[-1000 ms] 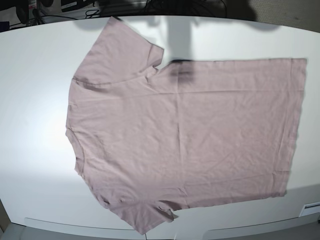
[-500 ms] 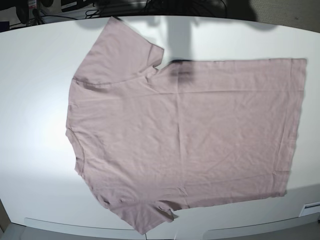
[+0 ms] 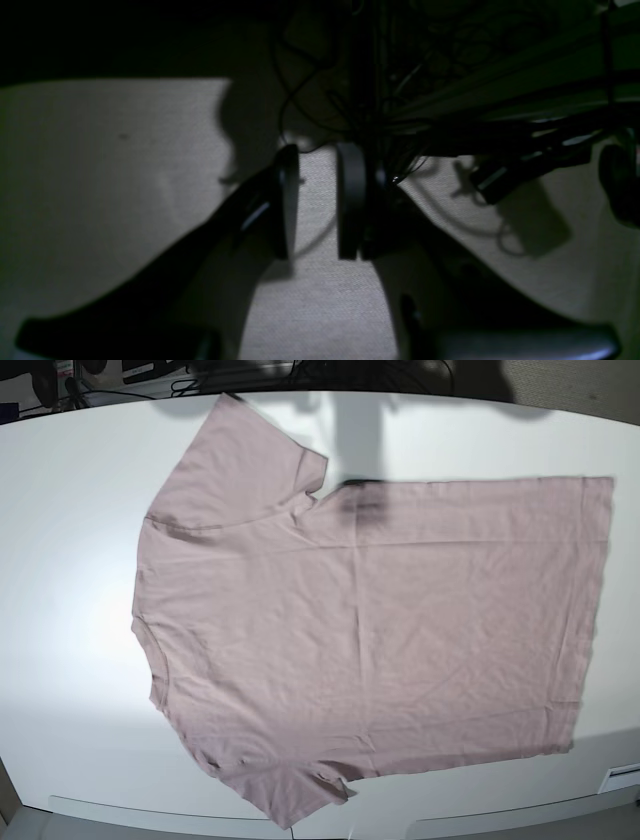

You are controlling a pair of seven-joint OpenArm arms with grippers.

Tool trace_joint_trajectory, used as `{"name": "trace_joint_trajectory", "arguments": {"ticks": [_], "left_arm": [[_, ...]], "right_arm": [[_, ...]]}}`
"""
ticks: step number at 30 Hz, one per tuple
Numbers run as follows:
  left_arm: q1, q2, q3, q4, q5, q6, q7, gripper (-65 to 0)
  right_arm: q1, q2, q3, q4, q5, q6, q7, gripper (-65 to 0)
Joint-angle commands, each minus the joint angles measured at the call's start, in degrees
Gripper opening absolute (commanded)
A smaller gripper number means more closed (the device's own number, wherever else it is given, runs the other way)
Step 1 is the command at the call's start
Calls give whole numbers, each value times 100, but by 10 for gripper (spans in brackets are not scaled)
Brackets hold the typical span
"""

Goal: Fold the T-shirt properly

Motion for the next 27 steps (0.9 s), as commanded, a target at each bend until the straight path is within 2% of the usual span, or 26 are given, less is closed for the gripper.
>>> {"name": "trace_joint_trajectory", "arguments": {"ticks": [1, 5, 9, 18, 20, 24, 27], "left_arm": [[146, -7, -26, 55, -52, -11, -105, -526], [149, -7, -26, 120, -55, -11, -107, -526], [162, -7, -26, 356, -55, -11, -79, -526], [431, -7, -26, 1029, -52, -9, 157, -526], [431, -7, -26, 1027, -55, -9, 177, -526], [448, -7, -26, 1027, -55, -9, 195, -526], [544, -9, -26, 1034, -55, -9, 203, -526]], "right_arm": [[-133, 33, 4, 105, 22, 44, 85, -344], [-133, 24, 44, 422, 22, 42, 315, -344], [-133, 13, 273, 874, 22, 42, 306, -344], [-133, -199, 1360, 1528, 133, 61, 313, -344], [-133, -190, 1480, 1606, 328, 153, 313, -344], [-133, -192, 1604, 1834, 348, 496, 323, -344], [-133, -192, 1611, 1987, 348, 634, 323, -344]]}}
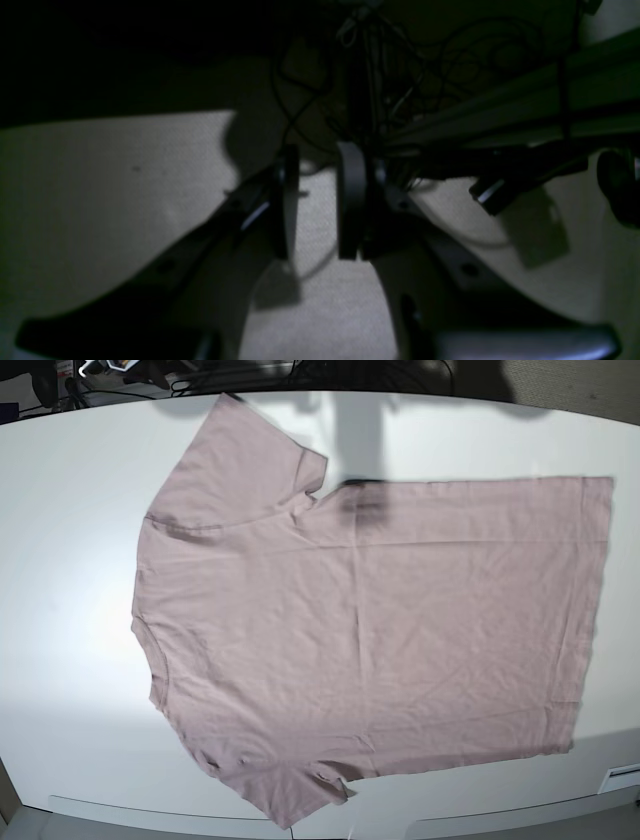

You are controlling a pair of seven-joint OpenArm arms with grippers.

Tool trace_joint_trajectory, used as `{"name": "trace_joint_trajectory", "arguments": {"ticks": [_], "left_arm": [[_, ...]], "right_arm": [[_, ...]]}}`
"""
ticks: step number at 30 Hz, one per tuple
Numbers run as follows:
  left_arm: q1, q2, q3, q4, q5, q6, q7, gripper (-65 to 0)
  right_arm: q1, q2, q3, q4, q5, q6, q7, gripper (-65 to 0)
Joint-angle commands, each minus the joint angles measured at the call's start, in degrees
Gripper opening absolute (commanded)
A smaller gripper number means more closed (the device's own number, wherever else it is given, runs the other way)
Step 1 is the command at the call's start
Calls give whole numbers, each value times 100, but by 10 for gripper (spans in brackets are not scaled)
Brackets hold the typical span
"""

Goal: Fold the T-shirt properly

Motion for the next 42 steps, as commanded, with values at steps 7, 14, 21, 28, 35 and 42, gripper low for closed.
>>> {"name": "trace_joint_trajectory", "arguments": {"ticks": [7, 14, 21, 28, 35, 42], "left_arm": [[271, -15, -33, 286, -61, -2, -133, -526], [273, 2, -116, 1408, 315, 120, 61, -526], [236, -2, -730, 2232, 361, 168, 282, -526], [-715, -389, -866, 2457, 1510, 170, 426, -526], [-1023, -988, -866, 2470, 2398, 216, 529, -526], [-1104, -2345, -866, 2485, 3569, 234, 476, -438]], "right_arm": [[-79, 33, 35, 334, 46, 96, 160, -344], [146, 33, 42, 409, 42, 94, 175, -344], [308, 33, 42, 726, -498, 92, 238, -344], [1305, 33, 42, 1202, -925, 85, 190, -344], [1683, 50, 42, 1296, -992, 76, -435, -344], [1812, 212, 125, 1300, -3283, 28, -745, -344]]}}
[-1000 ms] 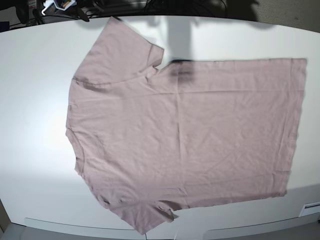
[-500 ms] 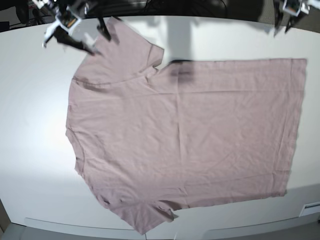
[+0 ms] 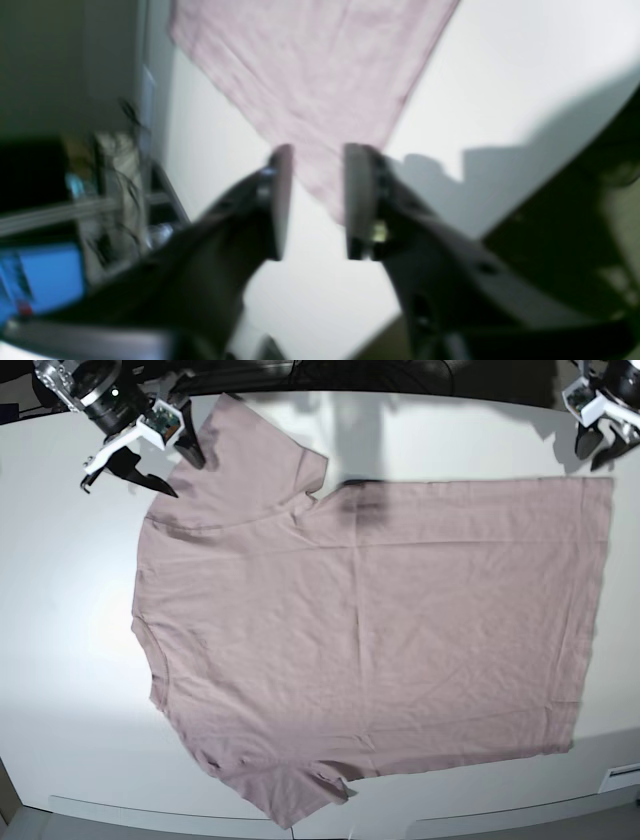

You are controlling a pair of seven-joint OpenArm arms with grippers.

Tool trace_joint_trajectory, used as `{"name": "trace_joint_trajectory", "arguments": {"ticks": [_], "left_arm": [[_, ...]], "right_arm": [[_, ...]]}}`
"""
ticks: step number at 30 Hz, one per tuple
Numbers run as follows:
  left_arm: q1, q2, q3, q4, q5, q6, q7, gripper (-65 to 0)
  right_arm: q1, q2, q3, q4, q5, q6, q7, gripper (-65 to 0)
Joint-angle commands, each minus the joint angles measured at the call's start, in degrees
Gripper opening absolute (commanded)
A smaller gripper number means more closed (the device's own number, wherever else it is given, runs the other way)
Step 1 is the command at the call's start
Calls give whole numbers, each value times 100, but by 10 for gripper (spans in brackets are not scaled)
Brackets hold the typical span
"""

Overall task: Fold the T-shirt properly
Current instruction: 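Lower both grippers toward the shirt's shoulder corners by the collar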

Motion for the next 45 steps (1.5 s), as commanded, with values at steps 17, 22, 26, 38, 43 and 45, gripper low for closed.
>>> {"name": "trace_joint_trajectory", "arguments": {"ticks": [17, 22, 26, 38, 43, 45], "left_arm": [[-621, -866, 487, -975, -533, 35, -26, -328], [-968, -1016, 739, -1099, -538, 33, -7, -328], [-1047, -1235, 1067, -1283, -179, 144, 103, -329], [-1766, -1399, 2186, -2608, 603, 1147, 186, -329], [-2144, -1403, 2507, -2892, 603, 1147, 485, -329], [-2177, -1405, 2522, -2997, 605, 1145, 485, -330]], "right_arm": [[-24, 374, 37, 1550, -472, -107, -2365, -344], [-22, 374, 37, 1814, -472, -107, -2507, -344], [-22, 374, 37, 1827, -472, -116, -2704, -344], [-22, 372, 37, 1827, -472, -229, -2765, -344], [-22, 374, 37, 1827, -474, -232, -2824, -344], [-22, 374, 37, 1827, -474, -232, -2824, -344]]}}
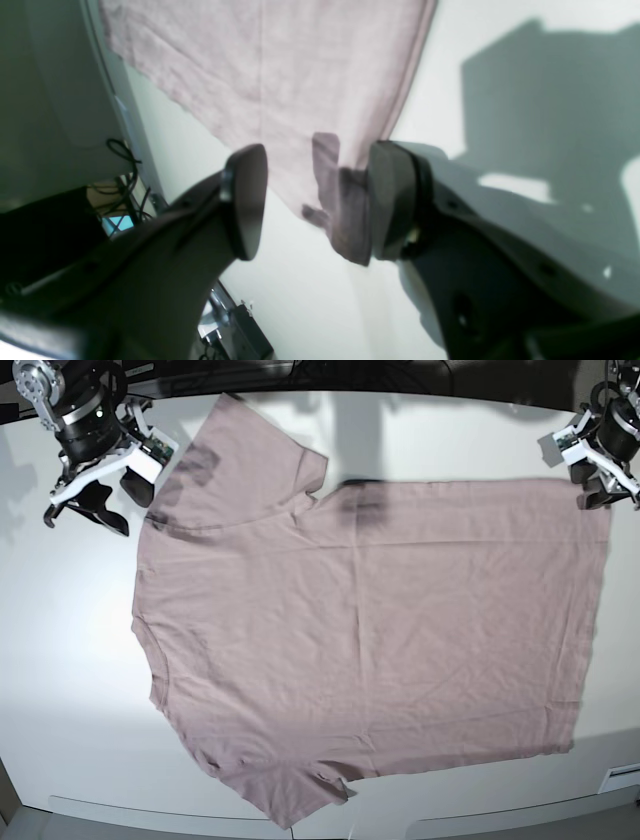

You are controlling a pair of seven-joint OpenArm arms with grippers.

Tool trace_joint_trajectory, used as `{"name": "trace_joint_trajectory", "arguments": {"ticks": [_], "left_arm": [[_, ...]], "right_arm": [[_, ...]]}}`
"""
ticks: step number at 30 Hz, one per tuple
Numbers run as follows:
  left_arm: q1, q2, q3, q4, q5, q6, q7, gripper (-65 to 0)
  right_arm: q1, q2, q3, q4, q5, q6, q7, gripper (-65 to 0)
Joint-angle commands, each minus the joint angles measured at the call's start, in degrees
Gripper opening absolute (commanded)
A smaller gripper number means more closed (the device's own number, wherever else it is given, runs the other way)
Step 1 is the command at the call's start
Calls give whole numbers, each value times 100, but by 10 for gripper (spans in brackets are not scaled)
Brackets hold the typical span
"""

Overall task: Fold the T-shirt properly
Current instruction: 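Lower both grippers toward the shirt's shoulder corners by the collar, then close both grippers on the shirt's shoulder edges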

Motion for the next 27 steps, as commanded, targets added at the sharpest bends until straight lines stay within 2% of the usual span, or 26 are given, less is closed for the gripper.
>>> {"name": "trace_joint_trajectory", "arguments": {"ticks": [1, 9, 14, 16, 21, 27], "left_arm": [[2, -85, -22, -44, -13, -28, 28, -330], [-195, -83, -22, -776, 144, -22, 153, -331], [-125, -79, -20, -774, 136, -20, -157, -374], [-125, -81, -22, -728, 133, -20, -350, -374], [-125, -83, -20, -535, 131, -22, -382, -374], [-125, -85, -22, -527, 133, -24, -485, -449]], "right_arm": [[-15, 61, 44, 103, 7, -114, 42, -344], [-15, 61, 44, 103, 7, -120, 39, -344], [-15, 61, 44, 103, 7, -122, 20, -344], [-15, 59, 44, 103, 9, -122, 22, -344], [-15, 61, 44, 103, 9, -122, -15, -344], [-17, 59, 44, 105, 37, -122, -17, -344]]}}
